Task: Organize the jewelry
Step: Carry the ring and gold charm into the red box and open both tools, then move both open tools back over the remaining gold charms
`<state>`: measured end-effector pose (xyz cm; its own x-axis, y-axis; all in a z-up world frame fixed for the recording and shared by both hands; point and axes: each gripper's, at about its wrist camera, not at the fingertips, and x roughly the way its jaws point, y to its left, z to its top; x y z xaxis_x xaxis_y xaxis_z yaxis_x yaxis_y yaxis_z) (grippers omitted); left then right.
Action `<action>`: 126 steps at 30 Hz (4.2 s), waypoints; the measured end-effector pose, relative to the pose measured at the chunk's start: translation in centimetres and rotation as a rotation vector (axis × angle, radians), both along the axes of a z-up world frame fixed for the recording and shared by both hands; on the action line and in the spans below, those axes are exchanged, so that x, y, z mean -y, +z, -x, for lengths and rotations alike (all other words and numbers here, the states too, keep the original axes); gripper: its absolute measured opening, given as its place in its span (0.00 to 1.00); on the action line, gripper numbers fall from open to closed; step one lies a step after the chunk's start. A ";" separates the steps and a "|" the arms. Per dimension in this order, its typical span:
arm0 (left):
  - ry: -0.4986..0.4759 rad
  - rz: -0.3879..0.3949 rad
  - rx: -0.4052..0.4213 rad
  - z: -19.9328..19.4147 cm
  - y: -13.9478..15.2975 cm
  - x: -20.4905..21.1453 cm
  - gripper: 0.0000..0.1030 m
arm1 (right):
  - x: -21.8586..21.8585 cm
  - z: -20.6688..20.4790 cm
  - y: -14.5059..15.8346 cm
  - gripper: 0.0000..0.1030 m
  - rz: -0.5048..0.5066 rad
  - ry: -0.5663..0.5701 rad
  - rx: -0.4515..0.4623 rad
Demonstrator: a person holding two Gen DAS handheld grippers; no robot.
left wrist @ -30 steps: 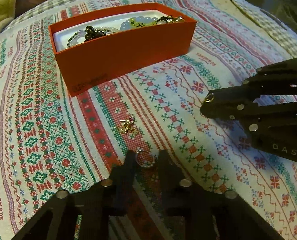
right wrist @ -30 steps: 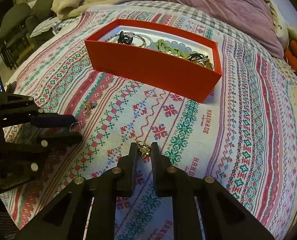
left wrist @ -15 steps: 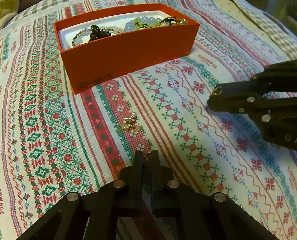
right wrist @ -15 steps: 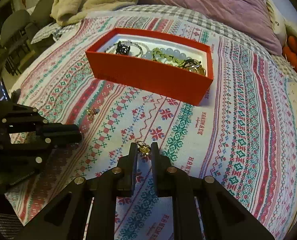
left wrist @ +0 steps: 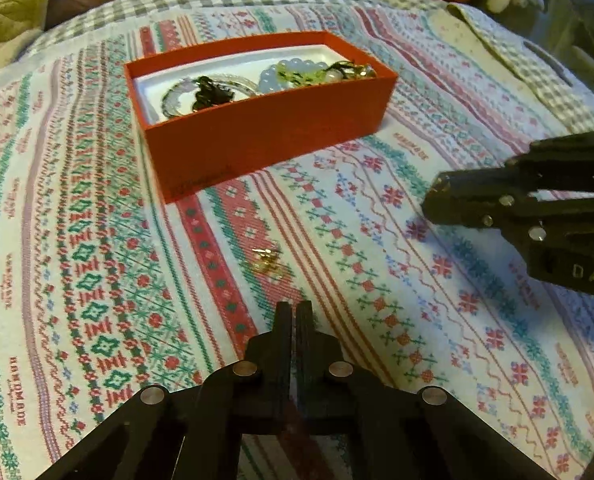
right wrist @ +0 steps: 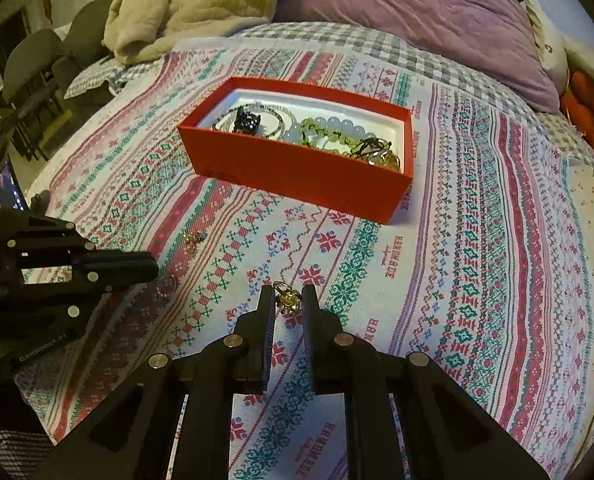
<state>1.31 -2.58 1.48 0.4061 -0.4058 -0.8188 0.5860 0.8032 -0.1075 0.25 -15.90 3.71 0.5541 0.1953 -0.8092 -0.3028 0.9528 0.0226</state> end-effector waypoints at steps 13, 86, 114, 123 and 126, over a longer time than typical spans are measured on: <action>-0.066 -0.085 0.010 0.4 -1.9 1.2 0.36 | 0.1 0.2 -0.1 0.13 -0.004 0.007 -0.015; 0.183 0.027 0.099 -12.6 3.4 3.4 0.26 | 3.1 -10.8 3.9 0.15 -0.128 -0.161 0.069; 0.166 0.014 0.096 -6.7 5.2 1.2 0.87 | 4.9 -4.5 5.8 0.62 -0.127 -0.184 0.049; 0.182 -0.030 0.068 -5.0 4.2 0.2 0.91 | 4.5 -2.5 4.7 0.67 -0.100 -0.185 0.014; 0.182 -0.045 0.060 -4.4 3.8 -0.1 0.92 | 4.5 -2.1 4.1 0.67 -0.088 -0.189 -0.006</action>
<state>5.66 -2.44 5.27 0.5180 -0.2846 -0.8067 0.4353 0.8995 -0.0378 2.33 -20.35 7.82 0.5827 0.1585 -0.7971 -0.1183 0.9869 0.1098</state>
